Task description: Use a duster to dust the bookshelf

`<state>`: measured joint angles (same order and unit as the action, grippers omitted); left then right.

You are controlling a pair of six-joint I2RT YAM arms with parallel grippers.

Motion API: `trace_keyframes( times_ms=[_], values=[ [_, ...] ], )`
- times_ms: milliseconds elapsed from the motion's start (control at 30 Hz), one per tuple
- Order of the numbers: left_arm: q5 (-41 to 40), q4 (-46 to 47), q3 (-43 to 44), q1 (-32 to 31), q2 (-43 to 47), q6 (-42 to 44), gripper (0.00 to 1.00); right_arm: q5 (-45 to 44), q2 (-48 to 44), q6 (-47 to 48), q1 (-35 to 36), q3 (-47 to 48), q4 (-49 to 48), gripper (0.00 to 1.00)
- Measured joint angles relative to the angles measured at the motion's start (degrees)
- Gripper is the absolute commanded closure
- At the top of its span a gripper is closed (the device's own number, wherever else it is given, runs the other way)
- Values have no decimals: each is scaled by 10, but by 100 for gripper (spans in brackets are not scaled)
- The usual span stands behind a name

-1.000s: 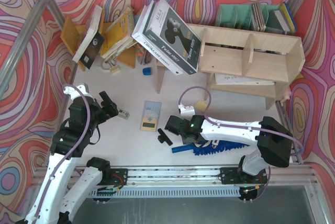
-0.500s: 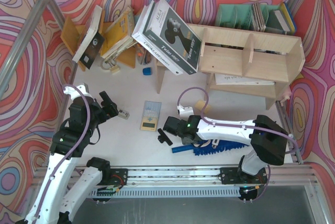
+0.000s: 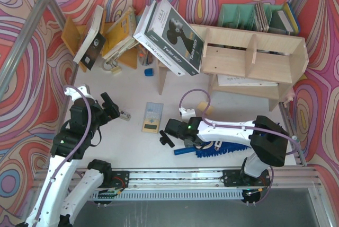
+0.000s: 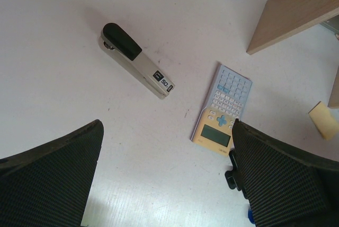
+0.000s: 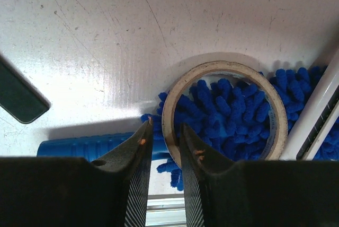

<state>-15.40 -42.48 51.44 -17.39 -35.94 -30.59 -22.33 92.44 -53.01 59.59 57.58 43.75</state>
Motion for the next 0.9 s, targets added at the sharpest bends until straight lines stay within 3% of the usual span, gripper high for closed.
trace_keyframes(
  times_ms=[900],
  values=[
    [2,0,0,0,-1,0,2,-21,14,13,0,59,18,83]
  ],
)
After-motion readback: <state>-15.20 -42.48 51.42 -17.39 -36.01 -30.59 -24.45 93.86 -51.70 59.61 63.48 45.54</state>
